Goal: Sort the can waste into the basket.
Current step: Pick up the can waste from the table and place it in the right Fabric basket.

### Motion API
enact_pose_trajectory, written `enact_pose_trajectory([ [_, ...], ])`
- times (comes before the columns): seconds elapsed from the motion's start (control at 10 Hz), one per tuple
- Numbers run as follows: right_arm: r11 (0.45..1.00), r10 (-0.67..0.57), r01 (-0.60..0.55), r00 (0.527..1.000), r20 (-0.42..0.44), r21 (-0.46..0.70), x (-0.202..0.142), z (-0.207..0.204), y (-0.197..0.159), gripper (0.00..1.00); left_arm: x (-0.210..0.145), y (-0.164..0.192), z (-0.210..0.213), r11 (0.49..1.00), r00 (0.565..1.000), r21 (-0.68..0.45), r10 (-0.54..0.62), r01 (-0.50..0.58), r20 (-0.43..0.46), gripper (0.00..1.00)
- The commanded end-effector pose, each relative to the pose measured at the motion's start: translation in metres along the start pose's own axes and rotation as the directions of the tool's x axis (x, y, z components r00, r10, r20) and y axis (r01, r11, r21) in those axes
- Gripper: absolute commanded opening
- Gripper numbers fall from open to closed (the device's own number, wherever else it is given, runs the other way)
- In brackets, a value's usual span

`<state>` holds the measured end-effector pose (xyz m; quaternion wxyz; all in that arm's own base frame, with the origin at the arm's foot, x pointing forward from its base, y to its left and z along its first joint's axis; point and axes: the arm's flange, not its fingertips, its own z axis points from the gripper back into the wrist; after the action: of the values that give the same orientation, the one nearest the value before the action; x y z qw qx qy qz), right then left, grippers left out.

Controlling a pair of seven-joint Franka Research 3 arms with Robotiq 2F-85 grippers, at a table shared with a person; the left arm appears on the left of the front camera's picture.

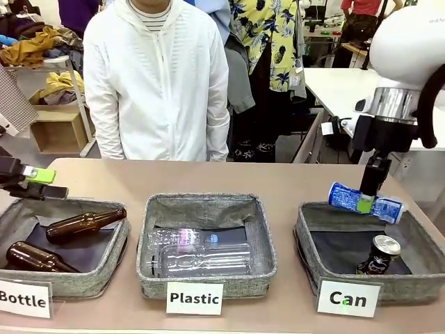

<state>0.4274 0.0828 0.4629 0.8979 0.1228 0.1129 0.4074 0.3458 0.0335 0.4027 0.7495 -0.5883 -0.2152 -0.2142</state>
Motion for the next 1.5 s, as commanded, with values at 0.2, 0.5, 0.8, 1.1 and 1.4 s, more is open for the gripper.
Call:
enact_pose_trajectory([
  [0.2, 1.000, -0.010, 0.010, 0.998, 0.063, 0.010, 0.004, -0.002, -0.004, 0.70, -0.002, -0.002, 0.004, 1.000, 1.000, -0.007, -0.007, 0.007, -0.007, 1.00],
  [0.5, 1.000, -0.006, 0.005, 0.998, 0.062, 0.008, 0.008, -0.001, -0.005, 1.00, -0.002, -0.002, 0.004, 1.000, 1.000, -0.007, -0.007, 0.007, -0.007, 1.00],
  [0.8, 0.988, -0.074, 0.047, 0.980, 0.182, 0.147, 0.009, 0.001, -0.005, 1.00, -0.002, -0.002, 0.004, 1.000, 1.000, -0.007, -0.007, 0.007, -0.007, 1.00],
  [1.1, 0.514, -0.478, -0.169, 0.758, 0.444, 0.841, 0.002, 0.019, -0.017, 1.00, -0.002, -0.002, 0.004, 1.000, 1.000, -0.007, -0.007, 0.007, -0.007, 1.00],
  [1.4, 0.314, -0.627, -0.394, 0.597, 0.500, 0.864, -0.002, -0.011, -0.036, 1.00, -0.002, -0.002, 0.004, 1.000, 1.000, -0.007, -0.007, 0.007, -0.007, 1.00],
])
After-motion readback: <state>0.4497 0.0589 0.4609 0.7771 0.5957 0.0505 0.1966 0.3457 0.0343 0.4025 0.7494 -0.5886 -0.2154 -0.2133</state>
